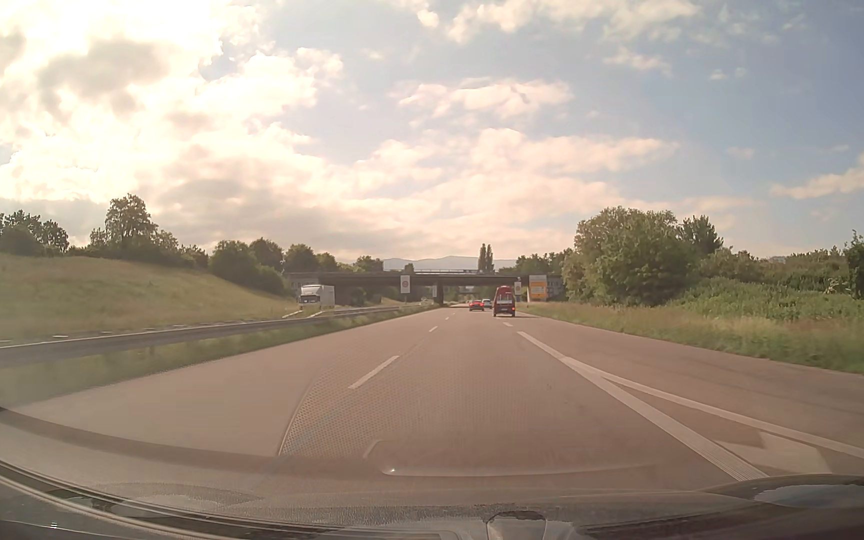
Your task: Follow the waypoints while adhering to traffic rules and regulations
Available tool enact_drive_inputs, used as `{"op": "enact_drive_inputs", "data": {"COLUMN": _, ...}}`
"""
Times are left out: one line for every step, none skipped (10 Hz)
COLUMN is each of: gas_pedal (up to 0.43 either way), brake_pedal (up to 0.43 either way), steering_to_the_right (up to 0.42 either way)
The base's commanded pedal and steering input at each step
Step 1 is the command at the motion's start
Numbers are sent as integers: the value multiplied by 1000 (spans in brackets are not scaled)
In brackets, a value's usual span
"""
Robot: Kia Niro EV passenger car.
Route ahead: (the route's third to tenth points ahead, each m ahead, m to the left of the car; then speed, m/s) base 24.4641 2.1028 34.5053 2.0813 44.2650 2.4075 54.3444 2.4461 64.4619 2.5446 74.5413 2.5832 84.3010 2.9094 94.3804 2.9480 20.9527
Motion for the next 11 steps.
{"op": "enact_drive_inputs", "data": {"gas_pedal": 150, "brake_pedal": 0, "steering_to_the_right": -1}}
{"op": "enact_drive_inputs", "data": {"gas_pedal": 150, "brake_pedal": 0, "steering_to_the_right": -1}}
{"op": "enact_drive_inputs", "data": {"gas_pedal": 150, "brake_pedal": 0, "steering_to_the_right": -1}}
{"op": "enact_drive_inputs", "data": {"gas_pedal": 150, "brake_pedal": 0, "steering_to_the_right": -1}}
{"op": "enact_drive_inputs", "data": {"gas_pedal": 150, "brake_pedal": 0, "steering_to_the_right": -1}}
{"op": "enact_drive_inputs", "data": {"gas_pedal": 150, "brake_pedal": 0, "steering_to_the_right": -1}}
{"op": "enact_drive_inputs", "data": {"gas_pedal": 150, "brake_pedal": 0, "steering_to_the_right": -1}}
{"op": "enact_drive_inputs", "data": {"gas_pedal": 150, "brake_pedal": 0, "steering_to_the_right": -1}}
{"op": "enact_drive_inputs", "data": {"gas_pedal": 150, "brake_pedal": 0, "steering_to_the_right": -1}}
{"op": "enact_drive_inputs", "data": {"gas_pedal": 150, "brake_pedal": 0, "steering_to_the_right": -1}}
{"op": "enact_drive_inputs", "data": {"gas_pedal": 150, "brake_pedal": 0, "steering_to_the_right": -1}}
